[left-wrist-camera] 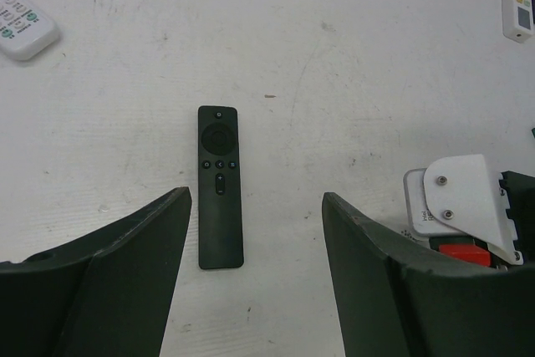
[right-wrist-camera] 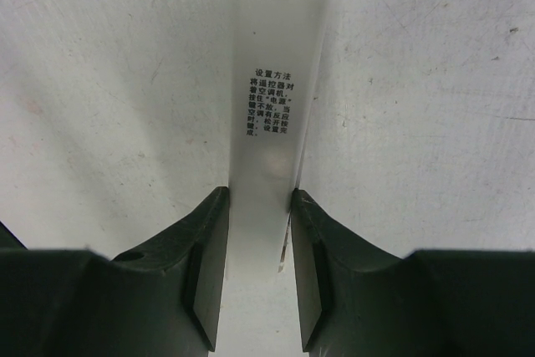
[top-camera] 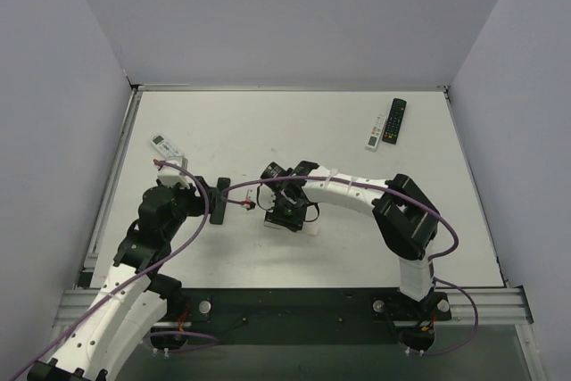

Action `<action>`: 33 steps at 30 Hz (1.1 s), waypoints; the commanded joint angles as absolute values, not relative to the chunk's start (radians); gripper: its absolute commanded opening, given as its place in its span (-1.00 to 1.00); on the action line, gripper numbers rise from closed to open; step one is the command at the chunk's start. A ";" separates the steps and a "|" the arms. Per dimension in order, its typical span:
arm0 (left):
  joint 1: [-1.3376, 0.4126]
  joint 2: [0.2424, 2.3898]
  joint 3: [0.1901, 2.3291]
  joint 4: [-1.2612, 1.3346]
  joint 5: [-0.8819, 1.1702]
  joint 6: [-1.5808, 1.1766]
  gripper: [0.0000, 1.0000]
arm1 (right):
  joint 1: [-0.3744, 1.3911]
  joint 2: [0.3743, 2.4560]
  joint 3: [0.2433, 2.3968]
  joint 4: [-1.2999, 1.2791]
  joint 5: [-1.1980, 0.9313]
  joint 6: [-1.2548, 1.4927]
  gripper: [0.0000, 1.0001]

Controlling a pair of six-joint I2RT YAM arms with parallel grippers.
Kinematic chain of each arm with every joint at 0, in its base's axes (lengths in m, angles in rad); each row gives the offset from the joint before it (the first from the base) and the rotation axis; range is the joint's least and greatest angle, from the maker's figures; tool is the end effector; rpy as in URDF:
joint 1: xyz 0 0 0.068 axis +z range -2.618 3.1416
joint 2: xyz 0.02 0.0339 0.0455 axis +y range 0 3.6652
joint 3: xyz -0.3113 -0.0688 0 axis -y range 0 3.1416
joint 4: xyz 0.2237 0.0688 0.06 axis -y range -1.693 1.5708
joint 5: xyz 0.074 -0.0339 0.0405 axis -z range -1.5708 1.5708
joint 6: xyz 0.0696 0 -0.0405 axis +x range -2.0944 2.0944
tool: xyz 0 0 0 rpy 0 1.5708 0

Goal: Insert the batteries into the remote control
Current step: Load the battery cover into the remote control.

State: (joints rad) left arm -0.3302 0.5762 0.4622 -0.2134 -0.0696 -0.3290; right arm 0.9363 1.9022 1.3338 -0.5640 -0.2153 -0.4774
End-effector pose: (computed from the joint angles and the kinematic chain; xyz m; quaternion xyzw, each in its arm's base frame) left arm 0.1187 -0.0356 0.2711 -0.0198 0.8124 -0.1616 0.5599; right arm 0.2265 0.3329 0.2094 -0.6480 0.7227 0.1513 0.1867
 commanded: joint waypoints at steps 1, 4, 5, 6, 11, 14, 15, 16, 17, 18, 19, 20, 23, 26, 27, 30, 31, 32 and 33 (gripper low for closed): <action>-0.330 0.580 0.466 -0.152 -0.040 -0.318 0.48 | 0.936 1.914 1.370 -0.637 -0.219 -0.494 -0.53; -0.331 0.591 0.469 -0.150 -0.029 -0.319 0.48 | 0.937 1.899 1.376 -0.638 -0.198 -0.491 -0.40; -0.331 0.594 0.468 -0.152 -0.029 -0.321 0.48 | 0.937 1.893 1.377 -0.638 -0.192 -0.491 -0.26; -0.333 0.595 0.471 -0.153 -0.029 -0.321 0.48 | 0.937 1.887 1.378 -0.638 -0.190 -0.491 -0.19; -0.333 0.594 0.471 -0.156 -0.040 -0.324 0.48 | 0.937 1.861 1.370 -0.635 -0.166 -0.491 0.06; -0.333 0.591 0.469 -0.158 -0.043 -0.324 0.48 | 0.937 1.861 1.356 -0.630 -0.158 -0.489 0.06; -0.333 0.592 0.471 -0.158 -0.043 -0.324 0.48 | 0.937 1.864 1.353 -0.627 -0.160 -0.488 0.06; -0.333 0.591 0.471 -0.156 -0.043 -0.324 0.48 | 0.937 1.865 1.351 -0.626 -0.160 -0.488 0.06; -0.333 0.592 0.469 -0.158 -0.043 -0.324 0.48 | 0.939 1.870 1.348 -0.626 -0.161 -0.486 0.05; -0.333 0.592 0.471 -0.158 -0.043 -0.325 0.48 | 0.937 1.871 1.345 -0.624 -0.164 -0.486 0.04; -0.333 0.591 0.469 -0.158 -0.043 -0.324 0.48 | 0.937 1.874 1.344 -0.623 -0.166 -0.485 0.03; -0.333 0.591 0.471 -0.156 -0.043 -0.324 0.48 | 0.937 1.878 1.342 -0.621 -0.167 -0.485 0.01; -0.333 0.594 0.471 -0.158 -0.040 -0.324 0.48 | 0.939 1.885 1.341 -0.618 -0.175 -0.485 -0.06; -0.333 0.592 0.471 -0.156 -0.038 -0.324 0.48 | 0.937 1.894 1.339 -0.617 -0.175 -0.485 -0.11; -0.333 0.592 0.471 -0.158 -0.038 -0.324 0.48 | 0.939 1.894 1.338 -0.617 -0.176 -0.485 -0.12; -0.334 0.592 0.471 -0.158 -0.037 -0.322 0.48 | 0.942 1.902 1.338 -0.617 -0.175 -0.488 -0.13; -0.334 0.594 0.469 -0.158 -0.037 -0.321 0.48 | 0.942 1.905 1.338 -0.617 -0.175 -0.486 -0.14; -0.334 0.592 0.471 -0.158 -0.035 -0.322 0.48 | 0.943 1.907 1.338 -0.615 -0.176 -0.488 -0.14; -0.334 0.594 0.471 -0.155 -0.035 -0.322 0.48 | 0.943 1.908 1.338 -0.615 -0.176 -0.489 -0.16</action>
